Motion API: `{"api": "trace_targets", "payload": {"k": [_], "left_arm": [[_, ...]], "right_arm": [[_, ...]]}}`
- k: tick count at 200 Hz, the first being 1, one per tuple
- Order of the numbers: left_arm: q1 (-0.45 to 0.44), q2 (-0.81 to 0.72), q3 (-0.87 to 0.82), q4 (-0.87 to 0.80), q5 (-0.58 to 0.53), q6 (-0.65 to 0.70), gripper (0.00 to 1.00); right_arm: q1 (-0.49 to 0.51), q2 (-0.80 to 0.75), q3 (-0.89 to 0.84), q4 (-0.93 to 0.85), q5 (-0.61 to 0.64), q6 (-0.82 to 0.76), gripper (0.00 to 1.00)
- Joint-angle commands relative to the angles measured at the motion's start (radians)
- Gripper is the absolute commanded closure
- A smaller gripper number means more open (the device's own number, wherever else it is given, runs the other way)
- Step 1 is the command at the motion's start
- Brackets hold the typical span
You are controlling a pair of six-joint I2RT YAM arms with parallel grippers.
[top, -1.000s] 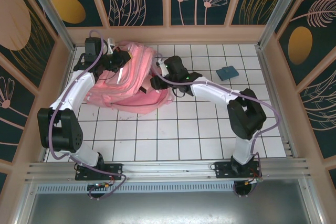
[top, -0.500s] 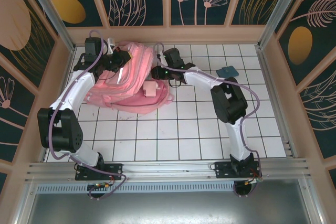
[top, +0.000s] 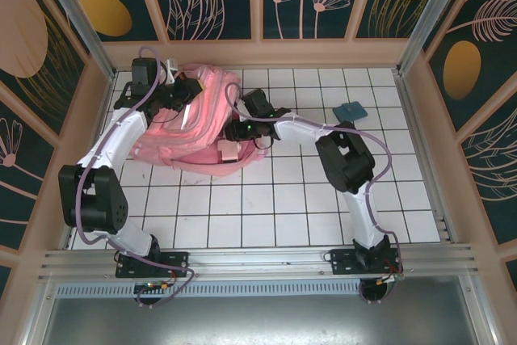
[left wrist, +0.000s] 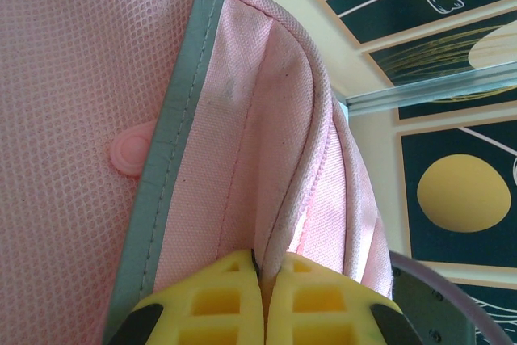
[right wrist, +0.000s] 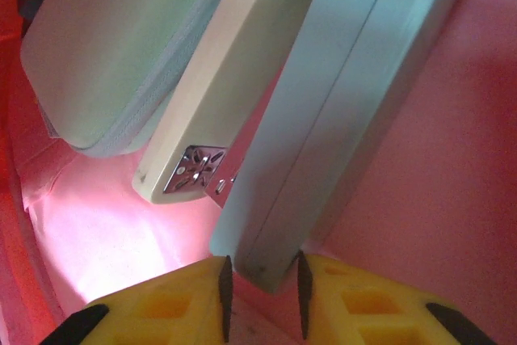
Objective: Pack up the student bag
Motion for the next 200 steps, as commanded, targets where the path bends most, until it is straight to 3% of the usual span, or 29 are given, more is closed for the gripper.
{"api": "trace_targets", "payload": {"k": [1, 61, 91, 104, 116, 133, 155, 200], "left_arm": [[-0.003, 0.0, 0.044, 0.1, 0.043, -0.002, 1.0], [-0.004, -0.01, 0.021, 0.122, 0.091, -0.011, 1.0], [-0.032, -0.021, -0.015, 0.16, 0.104, -0.037, 1.0], [-0.055, -0.019, -0.022, 0.162, 0.101, -0.037, 1.0], [-0.084, -0.015, -0.03, 0.173, 0.095, -0.047, 1.0], [-0.122, -0.006, -0.032, 0.18, 0.088, -0.051, 1.0], [-0.146, -0.002, -0.036, 0.187, 0.08, -0.057, 1.0], [-0.169, -0.006, -0.059, 0.208, 0.077, -0.068, 1.0]], "right_arm": [[-0.006, -0.102, -0.051, 0.011, 0.057, 0.021, 0.63], [-0.082, -0.291, -0.176, 0.013, 0.25, 0.055, 0.49], [-0.156, -0.381, -0.274, 0.005, 0.38, 0.117, 0.43], [-0.235, -0.397, -0.292, -0.034, 0.44, 0.161, 0.43], [-0.286, -0.403, -0.306, -0.059, 0.474, 0.187, 0.35], [-0.359, -0.404, -0.319, -0.093, 0.53, 0.22, 0.16], [-0.447, -0.392, -0.32, -0.124, 0.568, 0.25, 0.02], [-0.602, -0.3, -0.284, -0.154, 0.522, 0.344, 0.01]]}}
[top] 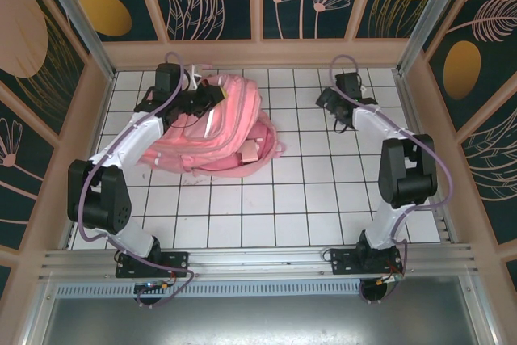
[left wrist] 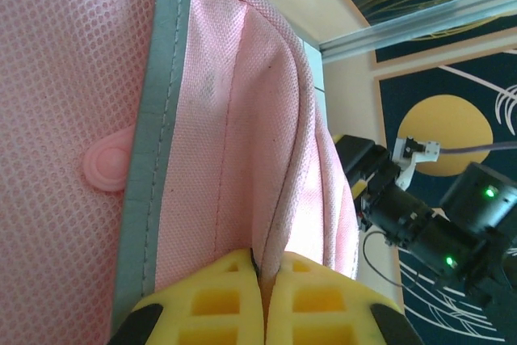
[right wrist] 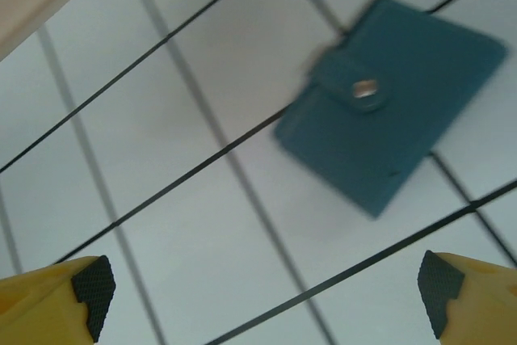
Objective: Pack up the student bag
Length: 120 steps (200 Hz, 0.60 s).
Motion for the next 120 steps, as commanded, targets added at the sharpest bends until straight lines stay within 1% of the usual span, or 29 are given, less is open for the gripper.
{"api": "trace_targets", "payload": {"k": [1, 25, 45, 75, 105, 112, 120], "left_arm": [[-0.016, -0.02, -0.005, 0.106, 0.06, -0.025, 1.0], [-0.017, -0.025, -0.012, 0.106, 0.059, -0.024, 1.0], [-0.017, -0.028, -0.014, 0.1, 0.055, -0.017, 1.0], [-0.017, -0.036, -0.017, 0.087, 0.05, -0.005, 1.0], [-0.017, -0.041, -0.023, 0.079, 0.046, 0.005, 1.0], [-0.016, -0.043, -0.024, 0.079, 0.046, 0.005, 1.0], [-0.017, -0.043, -0.025, 0.079, 0.044, 0.005, 1.0]], "right_arm": [[-0.05, 0.068, 0.029, -0.045, -0.003, 0.073, 0.01], [-0.073, 0.163, 0.102, -0.058, -0.047, 0.084, 0.01], [-0.076, 0.232, 0.165, -0.081, -0.051, 0.107, 0.01], [-0.078, 0.31, 0.228, -0.106, -0.029, 0.141, 0.01], [-0.078, 0.396, 0.319, -0.195, 0.021, 0.134, 0.01], [-0.078, 0.413, 0.334, -0.212, 0.032, 0.126, 0.03], [-0.079, 0.426, 0.343, -0.217, 0.035, 0.112, 0.09]]}}
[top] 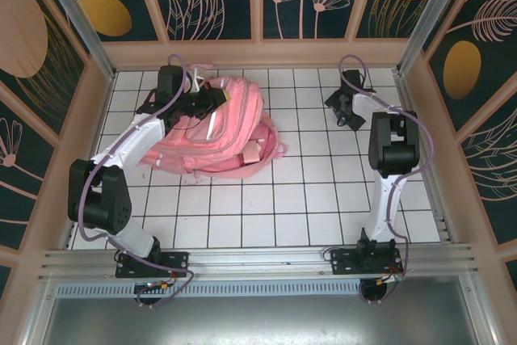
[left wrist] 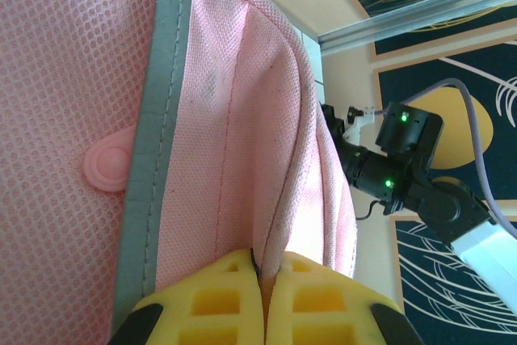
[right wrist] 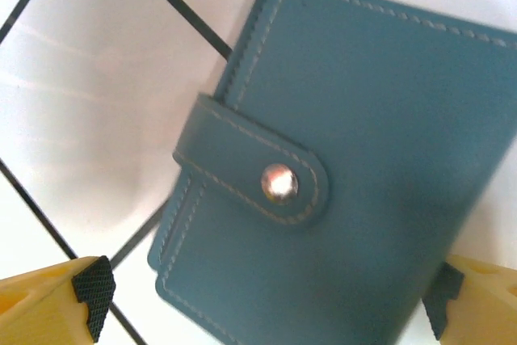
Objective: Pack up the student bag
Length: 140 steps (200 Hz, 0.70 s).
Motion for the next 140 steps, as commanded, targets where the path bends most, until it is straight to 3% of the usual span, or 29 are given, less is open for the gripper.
{"api": "trace_targets", "payload": {"k": [1, 32, 67, 89, 123, 140], "left_arm": [[-0.01, -0.041, -0.005, 0.061, 0.041, 0.007, 1.0], [-0.01, -0.037, -0.002, 0.06, 0.042, 0.009, 1.0], [-0.009, -0.029, 0.006, 0.061, 0.044, 0.009, 1.0], [-0.01, -0.028, 0.008, 0.057, 0.042, 0.014, 1.0], [-0.01, -0.022, 0.026, 0.038, 0.032, 0.024, 1.0], [-0.01, -0.019, 0.036, 0.033, 0.024, 0.029, 1.0]], "right_arm": [[-0.001, 0.066, 0.046, -0.08, 0.04, -0.005, 0.1], [-0.002, 0.083, 0.037, -0.089, 0.051, -0.036, 0.24], [-0.001, 0.042, -0.015, -0.069, 0.058, -0.046, 0.66], [0.008, -0.027, -0.079, -0.027, 0.068, -0.057, 0.69], [0.029, -0.155, -0.161, 0.024, 0.046, -0.093, 0.91], [0.049, -0.22, -0.186, 0.028, 0.027, -0.111, 0.95]]}}
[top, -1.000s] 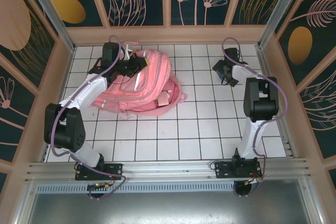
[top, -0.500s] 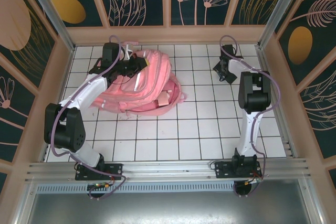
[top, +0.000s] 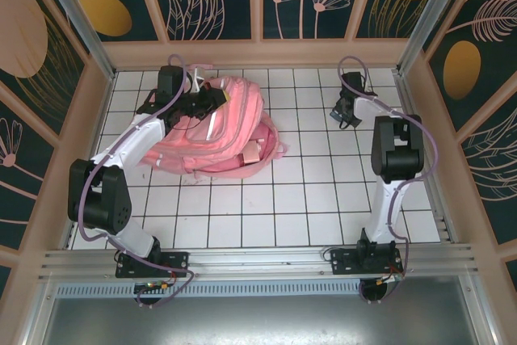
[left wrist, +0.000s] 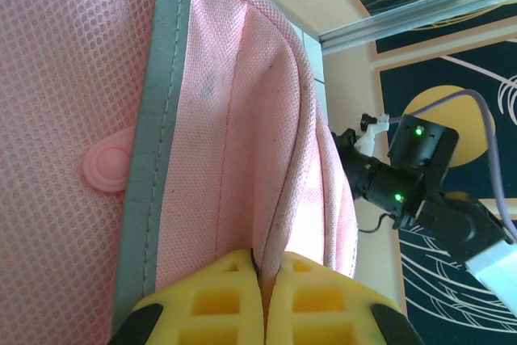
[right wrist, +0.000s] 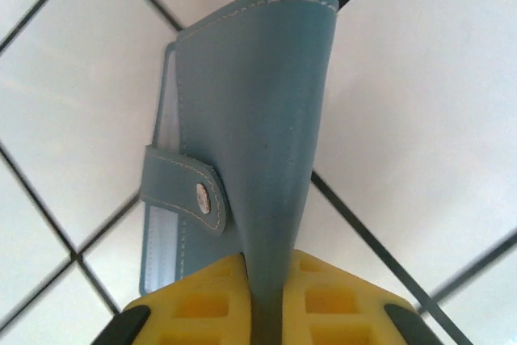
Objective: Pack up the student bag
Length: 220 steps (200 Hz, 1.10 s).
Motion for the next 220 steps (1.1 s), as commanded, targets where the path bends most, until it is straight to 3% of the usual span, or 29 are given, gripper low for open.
{"api": "trace_targets", "payload": {"k": [1, 46, 68, 104, 154, 190, 198, 208, 220], "left_arm": [[-0.01, -0.019, 0.038, 0.033, 0.024, 0.02, 1.0], [-0.009, -0.021, 0.113, 0.024, 0.021, 0.002, 1.0], [-0.007, -0.013, 0.152, 0.018, 0.025, -0.001, 1.0], [0.0, 0.0, 0.185, 0.025, 0.032, -0.017, 1.0], [0.012, -0.015, 0.184, 0.026, 0.026, -0.024, 1.0], [0.017, -0.02, 0.176, 0.023, 0.028, -0.021, 1.0], [0.017, -0.021, 0.174, 0.023, 0.03, -0.021, 1.0], [0.016, -0.023, 0.171, 0.025, 0.033, -0.018, 1.0], [0.018, -0.026, 0.165, 0.026, 0.033, -0.018, 1.0]], "right_arm": [[0.033, -0.102, -0.047, -0.032, -0.031, -0.045, 0.95], [0.147, -0.277, -0.142, 0.09, -0.249, -0.117, 0.97], [0.202, -0.309, -0.177, 0.182, -0.431, -0.115, 0.97], [0.334, -0.303, -0.194, 0.313, -0.614, -0.081, 0.99], [0.537, -0.232, -0.162, 0.362, -0.711, -0.109, 0.95], [0.616, -0.17, -0.118, 0.266, -0.724, -0.211, 0.94], [0.626, -0.162, -0.113, 0.245, -0.715, -0.227, 0.87], [0.63, -0.155, -0.106, 0.223, -0.699, -0.236, 0.64], [0.63, -0.165, -0.112, 0.22, -0.671, -0.238, 0.54]]}}
